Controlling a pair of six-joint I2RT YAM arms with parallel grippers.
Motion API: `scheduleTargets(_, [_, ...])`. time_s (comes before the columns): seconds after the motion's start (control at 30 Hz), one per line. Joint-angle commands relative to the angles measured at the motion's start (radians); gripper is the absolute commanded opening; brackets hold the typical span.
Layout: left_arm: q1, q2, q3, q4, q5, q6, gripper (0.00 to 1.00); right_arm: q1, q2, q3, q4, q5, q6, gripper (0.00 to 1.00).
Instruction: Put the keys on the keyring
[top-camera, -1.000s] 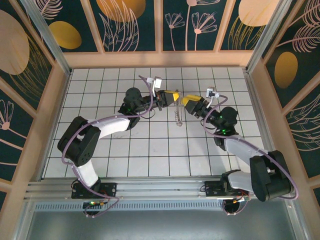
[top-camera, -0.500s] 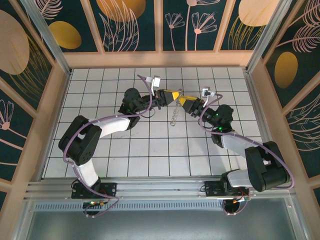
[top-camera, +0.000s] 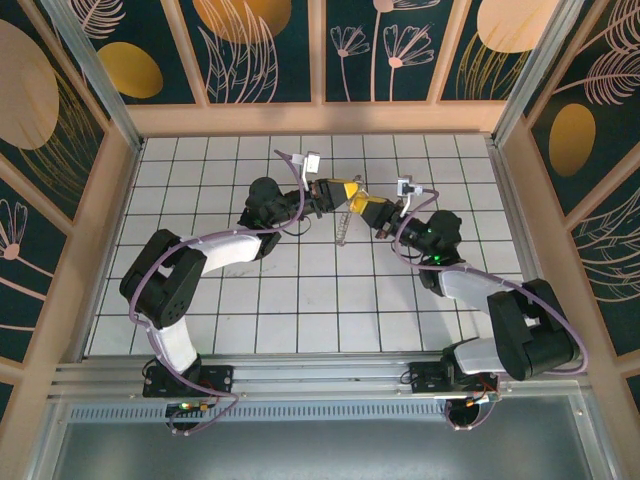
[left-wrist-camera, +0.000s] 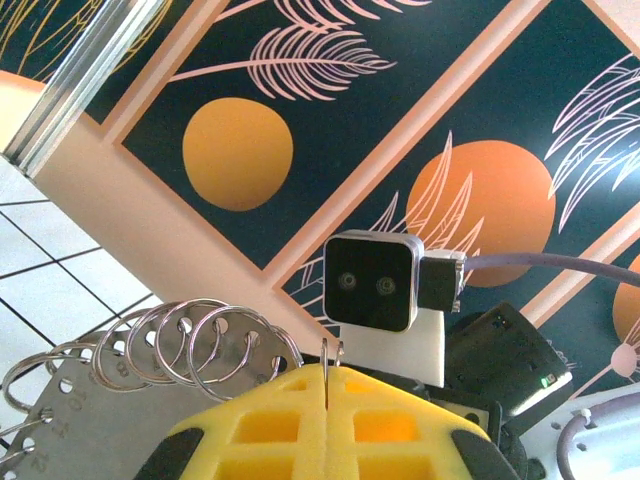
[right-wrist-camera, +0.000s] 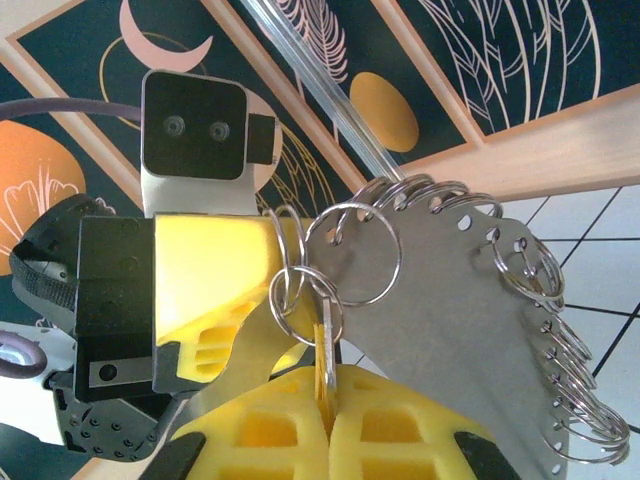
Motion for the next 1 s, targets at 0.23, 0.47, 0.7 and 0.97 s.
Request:
scheduleTargets(0.23, [0.0,0.004,0.007,0.098,-0.03,-0.03,0.0,0.073,0.052,0.051,0.026,-0.015,-0.017,0.0])
scheduleTargets(0.47, [0.0,0.012,0.0,0.105,-0.036,-0.041,0.0,0.08,0.069,0.068,0.014,0.005,-0.02,0.0])
scheduleTargets(0.7, [0.001,0.018,-0.002,0.109,-0.042,-0.049,0.0,0.038,0.021,0.05,-0.03,0.007,-0.014,0.38])
scheduleTargets(0.97, [0.0,0.031,0.012,0.11,-0.032,-0.048,0.0,-0.048,-0.188,-0.004,-0.171,0.021,-0.055,0.45])
